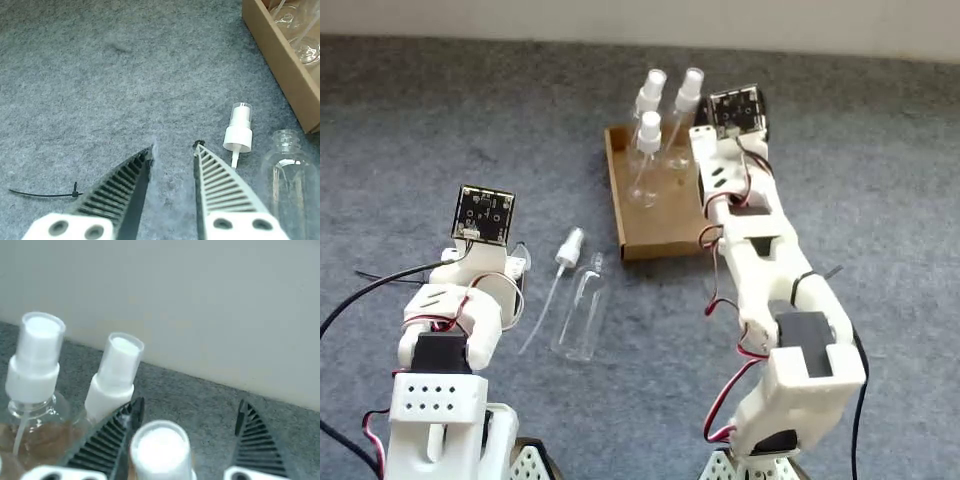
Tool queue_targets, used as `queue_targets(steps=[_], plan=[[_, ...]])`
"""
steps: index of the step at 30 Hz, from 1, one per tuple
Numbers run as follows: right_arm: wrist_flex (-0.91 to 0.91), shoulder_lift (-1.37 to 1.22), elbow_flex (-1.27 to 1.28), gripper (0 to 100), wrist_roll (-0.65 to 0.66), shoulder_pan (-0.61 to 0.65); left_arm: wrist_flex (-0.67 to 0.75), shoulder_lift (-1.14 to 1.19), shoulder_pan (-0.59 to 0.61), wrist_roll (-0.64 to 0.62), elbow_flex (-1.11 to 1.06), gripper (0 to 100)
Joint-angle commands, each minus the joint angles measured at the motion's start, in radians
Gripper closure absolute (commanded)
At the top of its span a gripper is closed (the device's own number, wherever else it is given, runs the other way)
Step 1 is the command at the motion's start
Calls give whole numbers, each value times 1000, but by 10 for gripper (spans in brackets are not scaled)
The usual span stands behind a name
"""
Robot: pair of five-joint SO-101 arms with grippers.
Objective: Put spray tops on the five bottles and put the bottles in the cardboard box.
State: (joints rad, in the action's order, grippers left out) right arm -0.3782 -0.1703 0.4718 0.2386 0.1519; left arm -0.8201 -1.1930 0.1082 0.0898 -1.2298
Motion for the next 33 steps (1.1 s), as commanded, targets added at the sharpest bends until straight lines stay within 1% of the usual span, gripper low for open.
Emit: queue_targets(steps=[1,6,16,18,20,23,25,26,29,33], plan=[[74,102,-101,756,8,-16,18,-10,10,-11,2,870],[265,177,-211,756,8,-36,18,-10,10,-11,2,870],[605,278,-427,756,9,-30,20,-10,13,-11,2,870],[704,303,-456,756,9,-24,20,-8,16,-11,2,870],[846,341,-476,758,9,10,23,-8,18,-9,4,870],[1133,412,-483,760,8,107,63,-8,35,-8,4,870],[1328,443,-483,760,2,200,107,-7,91,-8,2,870],[1408,455,-479,760,-25,254,126,-7,122,-9,2,870],[1543,461,-475,760,-196,404,163,-7,191,-8,-12,870],[1638,452,-470,760,-445,585,264,-7,266,-6,-54,870]])
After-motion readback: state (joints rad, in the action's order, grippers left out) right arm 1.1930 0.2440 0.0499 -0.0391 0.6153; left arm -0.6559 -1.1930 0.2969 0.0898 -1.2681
